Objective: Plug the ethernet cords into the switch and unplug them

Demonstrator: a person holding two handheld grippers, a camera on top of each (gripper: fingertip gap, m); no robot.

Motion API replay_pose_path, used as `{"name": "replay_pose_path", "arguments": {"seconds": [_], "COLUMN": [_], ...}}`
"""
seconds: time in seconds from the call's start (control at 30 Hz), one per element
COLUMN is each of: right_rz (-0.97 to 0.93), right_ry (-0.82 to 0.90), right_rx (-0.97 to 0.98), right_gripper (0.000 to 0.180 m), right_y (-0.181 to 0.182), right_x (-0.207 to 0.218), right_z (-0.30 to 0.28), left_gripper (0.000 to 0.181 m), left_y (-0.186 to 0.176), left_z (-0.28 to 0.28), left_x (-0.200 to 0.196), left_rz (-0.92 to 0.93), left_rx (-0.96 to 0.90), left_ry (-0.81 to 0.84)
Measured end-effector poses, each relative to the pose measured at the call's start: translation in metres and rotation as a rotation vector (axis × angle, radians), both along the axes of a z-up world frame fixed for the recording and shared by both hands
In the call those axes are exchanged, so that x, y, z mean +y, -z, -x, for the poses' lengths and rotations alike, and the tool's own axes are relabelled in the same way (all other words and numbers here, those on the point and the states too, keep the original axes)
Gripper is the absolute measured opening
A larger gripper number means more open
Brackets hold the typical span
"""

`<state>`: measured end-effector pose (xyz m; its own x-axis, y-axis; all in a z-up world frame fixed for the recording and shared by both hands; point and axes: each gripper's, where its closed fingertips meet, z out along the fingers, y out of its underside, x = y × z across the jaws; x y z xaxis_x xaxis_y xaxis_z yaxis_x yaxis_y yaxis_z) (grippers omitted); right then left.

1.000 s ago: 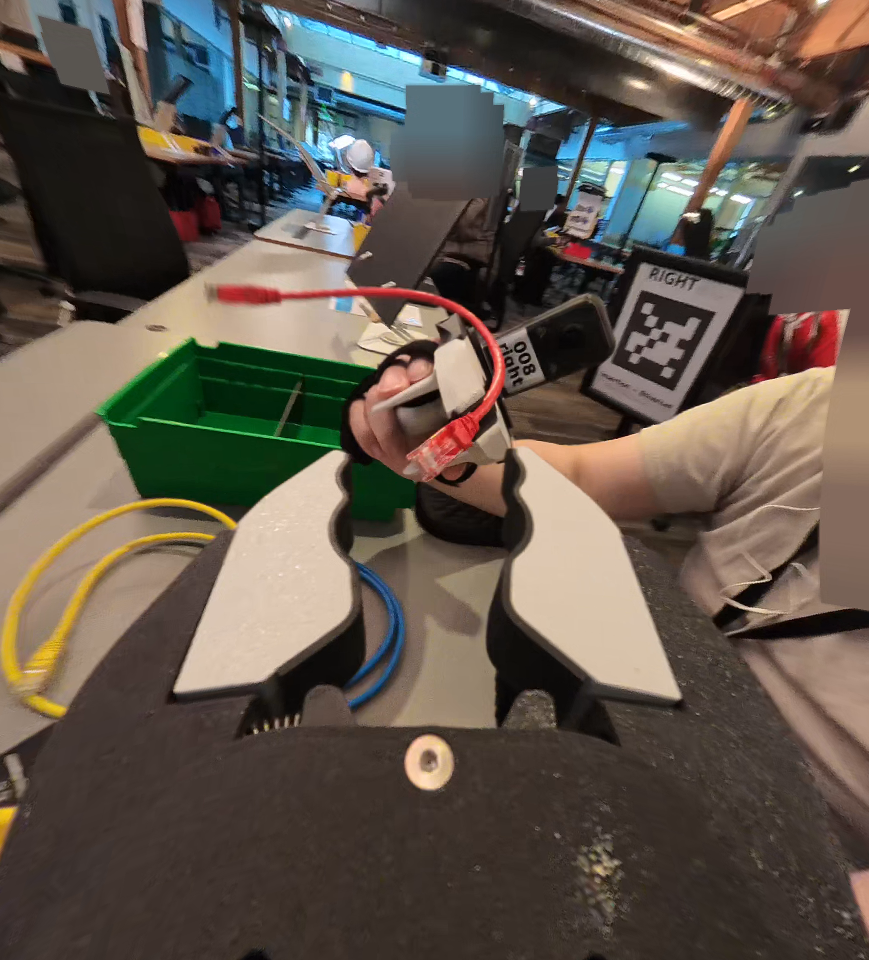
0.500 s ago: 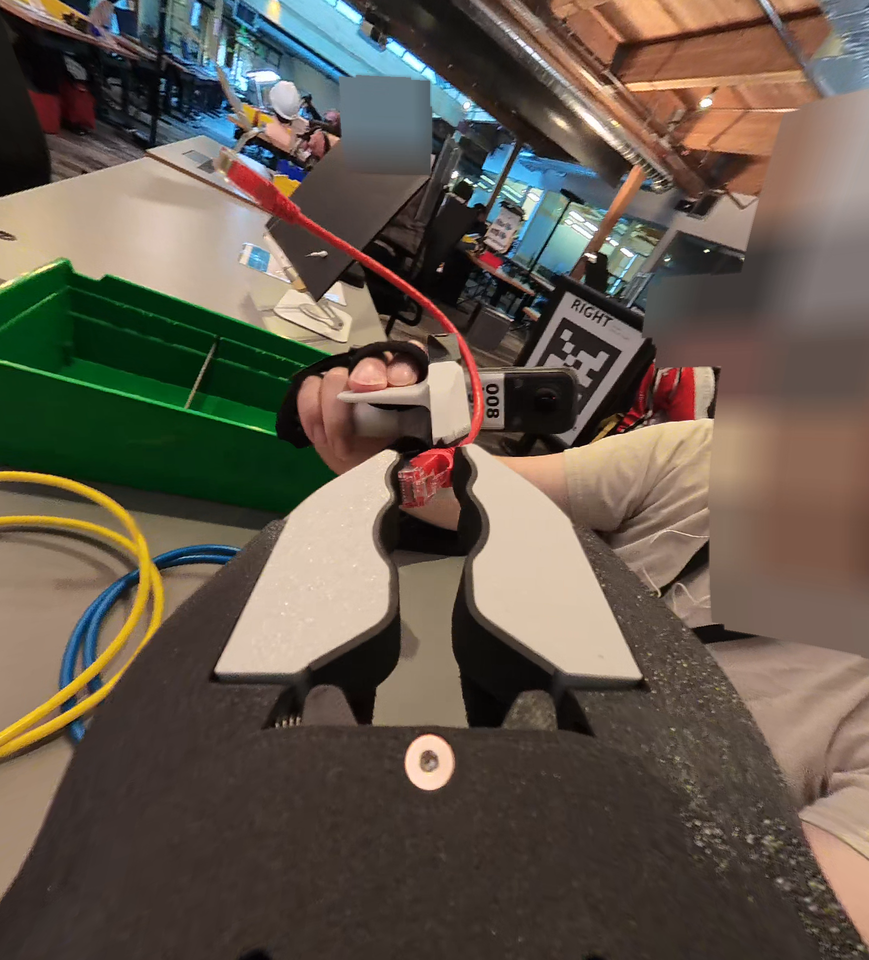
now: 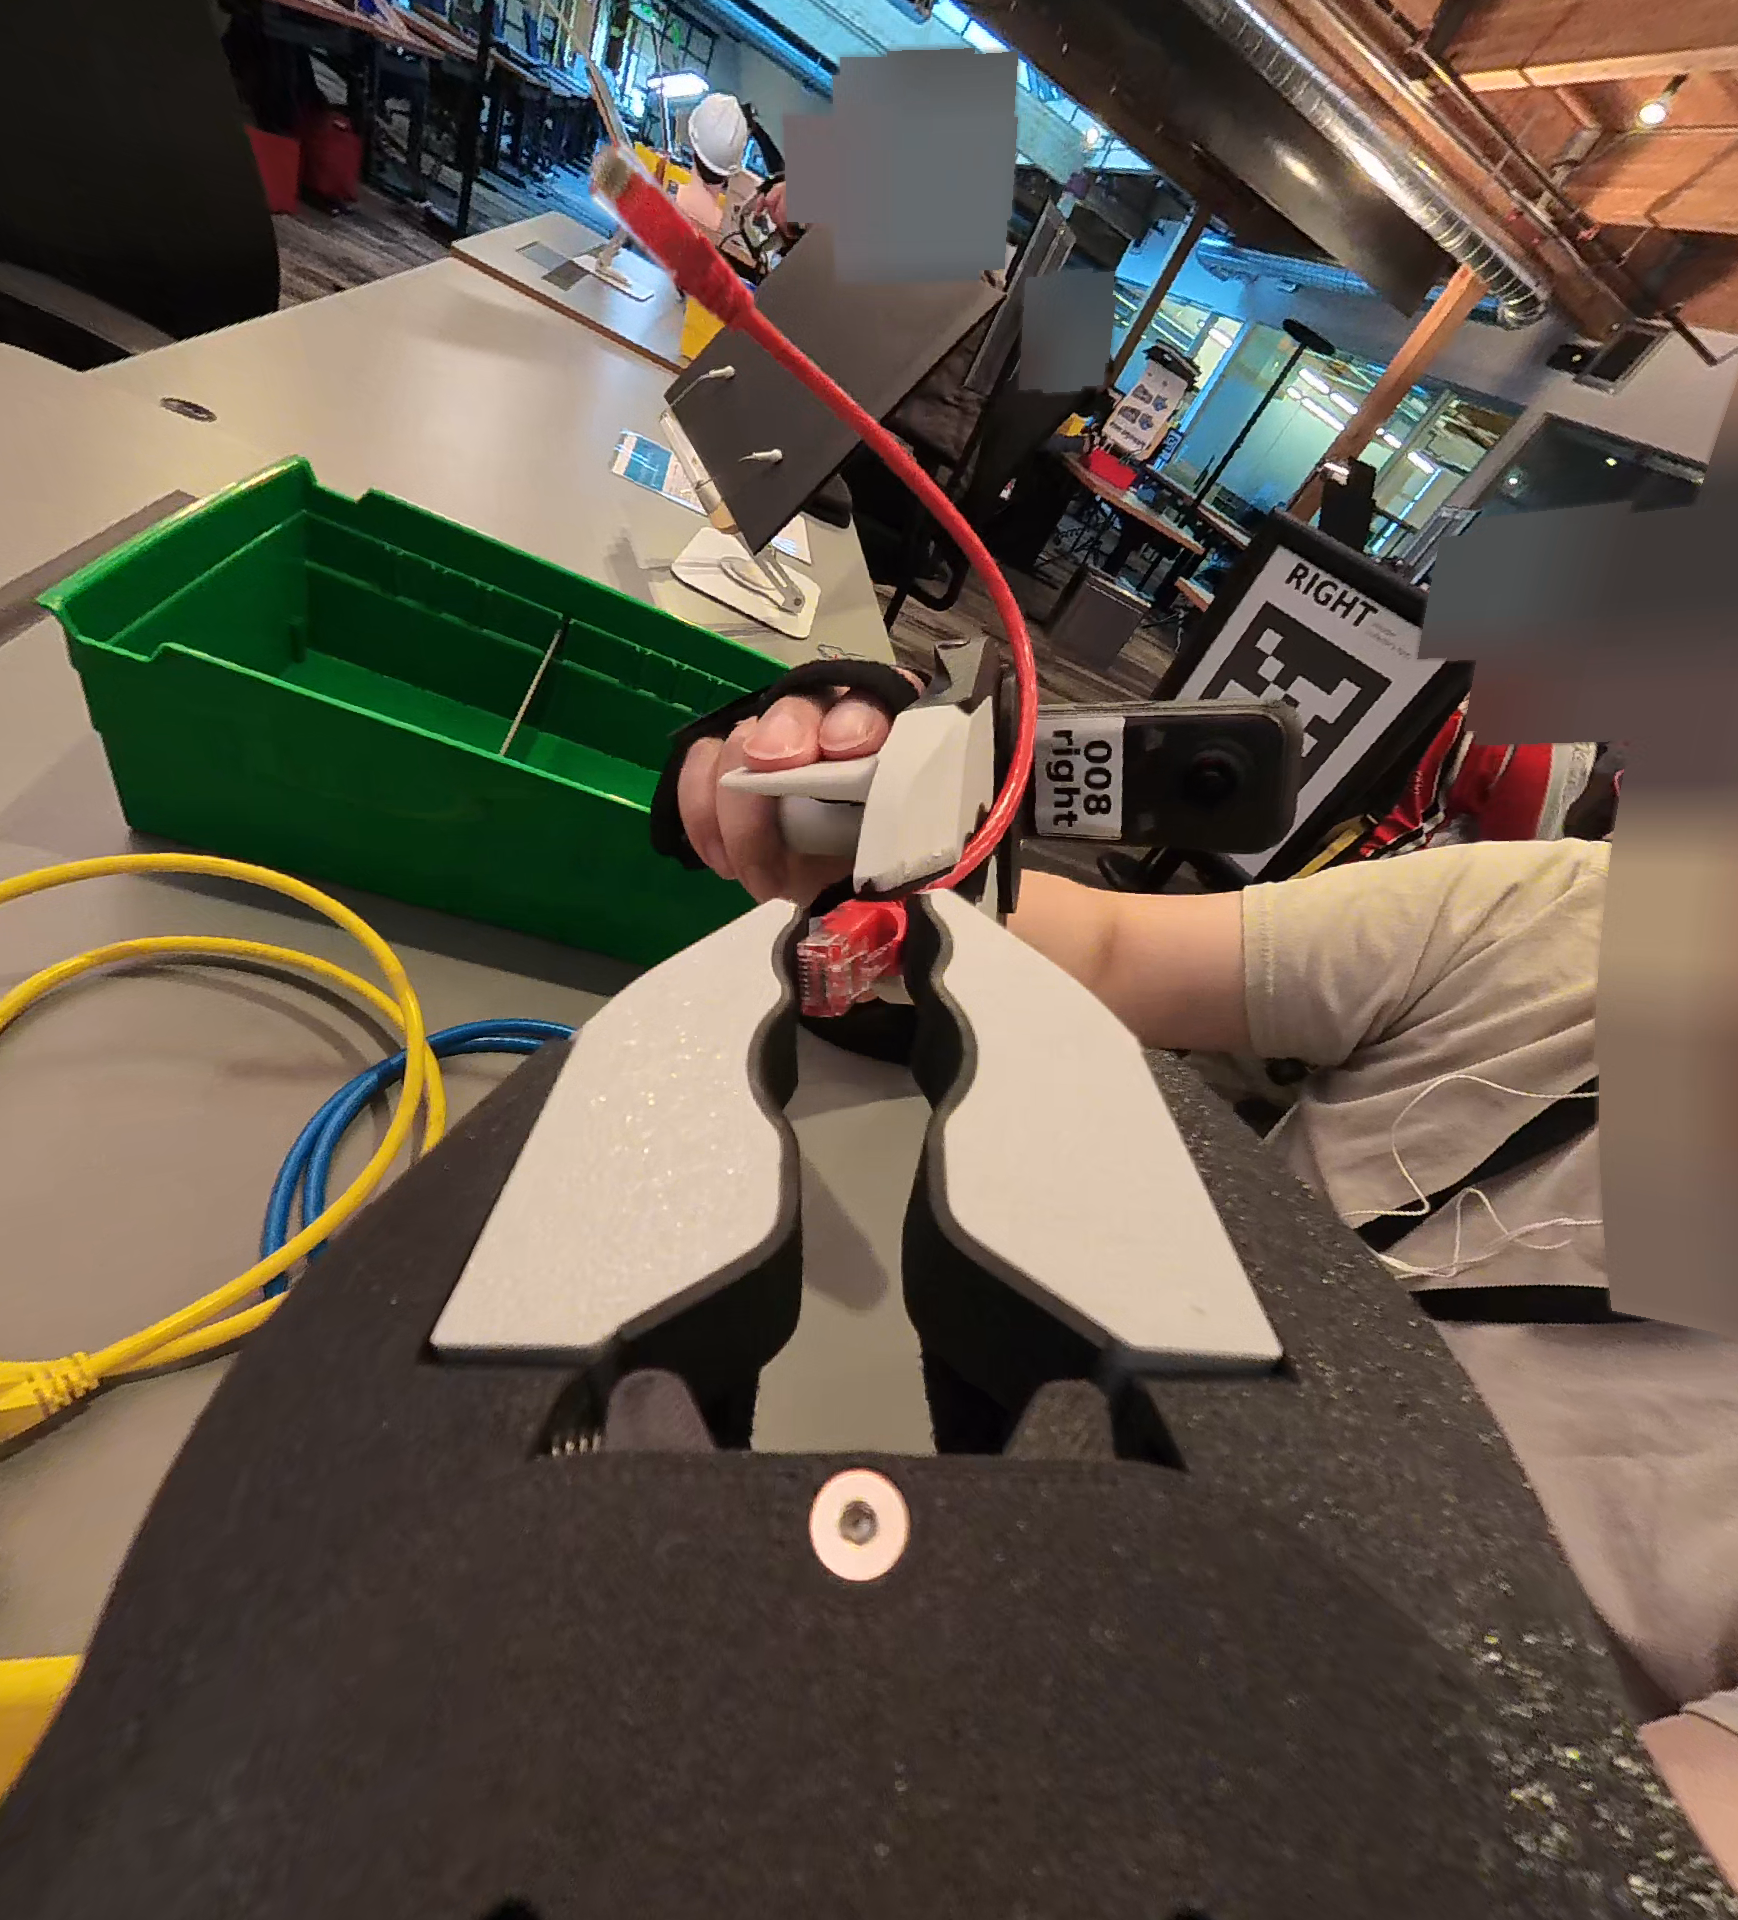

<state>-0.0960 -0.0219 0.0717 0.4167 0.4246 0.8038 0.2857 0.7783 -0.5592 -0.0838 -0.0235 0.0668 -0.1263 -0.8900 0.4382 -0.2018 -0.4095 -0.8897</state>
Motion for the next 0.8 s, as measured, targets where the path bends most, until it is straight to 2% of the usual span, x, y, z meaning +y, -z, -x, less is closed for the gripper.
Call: {"name": "replay_pose_path", "arguments": {"seconds": [0.67, 0.73, 0.8], "right_rz": [0.033, 0.043, 0.058], "right_ry": [0.032, 0.02, 0.014], "right_rx": [0.005, 0.008, 0.021], "right_gripper": [0.01, 0.01, 0.01], "right_y": [0.004, 0.003, 0.002], "right_x": [0.004, 0.002, 0.003], "right_z": [-0.002, -0.001, -0.004], "left_gripper": [0.019, 0.028, 0.053], "left_y": [0.001, 0.003, 0.004], "left_z": [0.004, 0.006, 0.011], "left_x": [0.006, 0.008, 0.014], "left_rz": [0.021, -0.004, -0.061], "left_rx": [0.004, 0.014, 0.027], "left_ry": [-0.032, -0.045, -0.099]}}
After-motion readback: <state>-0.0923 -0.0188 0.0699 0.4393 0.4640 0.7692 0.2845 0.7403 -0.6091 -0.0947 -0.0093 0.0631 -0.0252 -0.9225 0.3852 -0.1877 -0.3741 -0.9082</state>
